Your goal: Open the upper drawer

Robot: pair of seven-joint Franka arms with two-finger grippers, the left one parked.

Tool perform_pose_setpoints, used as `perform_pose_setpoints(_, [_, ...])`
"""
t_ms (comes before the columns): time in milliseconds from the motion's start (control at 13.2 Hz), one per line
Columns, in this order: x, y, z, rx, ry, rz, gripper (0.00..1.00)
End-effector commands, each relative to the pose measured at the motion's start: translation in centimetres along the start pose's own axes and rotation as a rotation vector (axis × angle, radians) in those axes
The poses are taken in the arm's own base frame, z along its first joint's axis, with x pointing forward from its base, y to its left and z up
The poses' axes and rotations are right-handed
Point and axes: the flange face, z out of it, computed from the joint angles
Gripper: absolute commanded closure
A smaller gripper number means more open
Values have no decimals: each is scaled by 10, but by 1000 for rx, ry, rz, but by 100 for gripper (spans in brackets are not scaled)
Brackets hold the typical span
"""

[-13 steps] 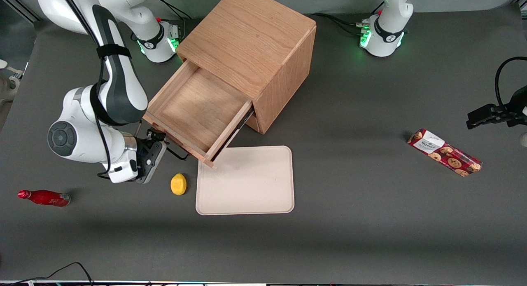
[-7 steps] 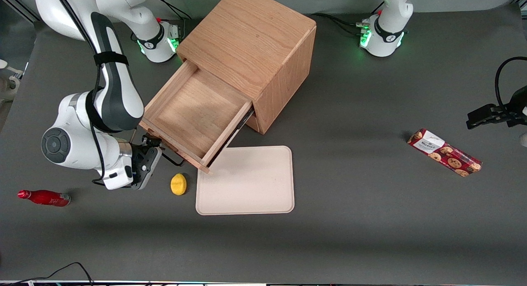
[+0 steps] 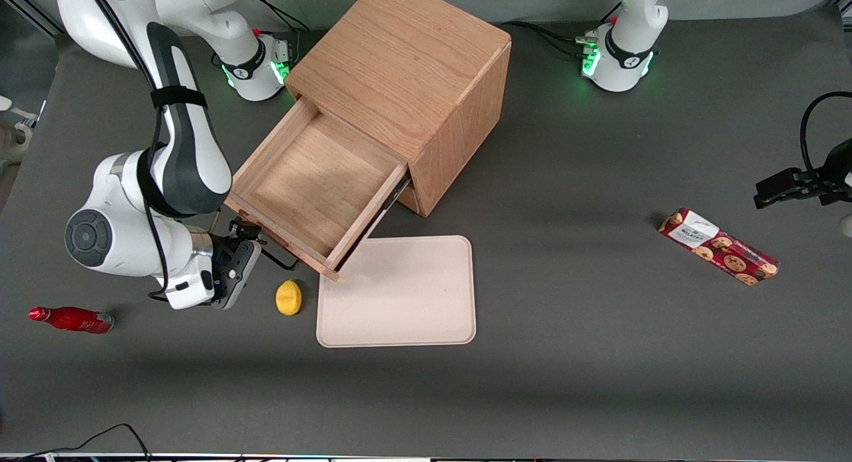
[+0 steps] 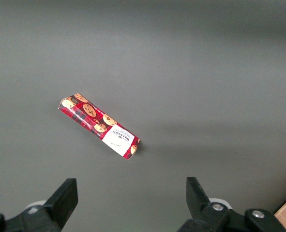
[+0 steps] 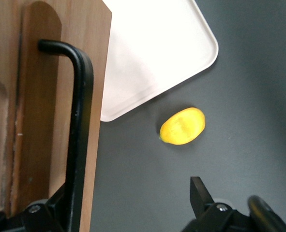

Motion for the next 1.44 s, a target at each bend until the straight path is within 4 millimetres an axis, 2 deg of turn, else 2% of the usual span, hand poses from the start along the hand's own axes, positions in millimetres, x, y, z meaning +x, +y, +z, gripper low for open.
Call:
perform_pose_setpoints(0, [-1,10,-36,-30,30,4,0])
perform_pose_setpoints(227, [-5,-1,-63,-13,-27,148,0])
perform_pose_setpoints(453, [-6,-27,-112,-39,-95,290,0])
perform_pose_setpoints(605, [-20,-46,-147,-35,-70,410,0])
perform_pose_setpoints(756, [-37,-64,-170,-29,-107,612,0])
perform_pose_setpoints(831, [-45,-76,-178,-38,-127,722,0])
perform_pose_setpoints(983, [-51,-116,-201,-54,-96,977,0])
perform_pose_setpoints(1058, [-53,-136,-212,-100,-92,1042,0])
perform_pose_setpoints(1134, [-65,-144,-218,-123,-91,1051,0])
perform_pose_setpoints(1209, [-83,-141,-225,-117,-73,1080,0])
perform_pose_setpoints(1360, [-117,-121,-228,-92,-58,1157,0])
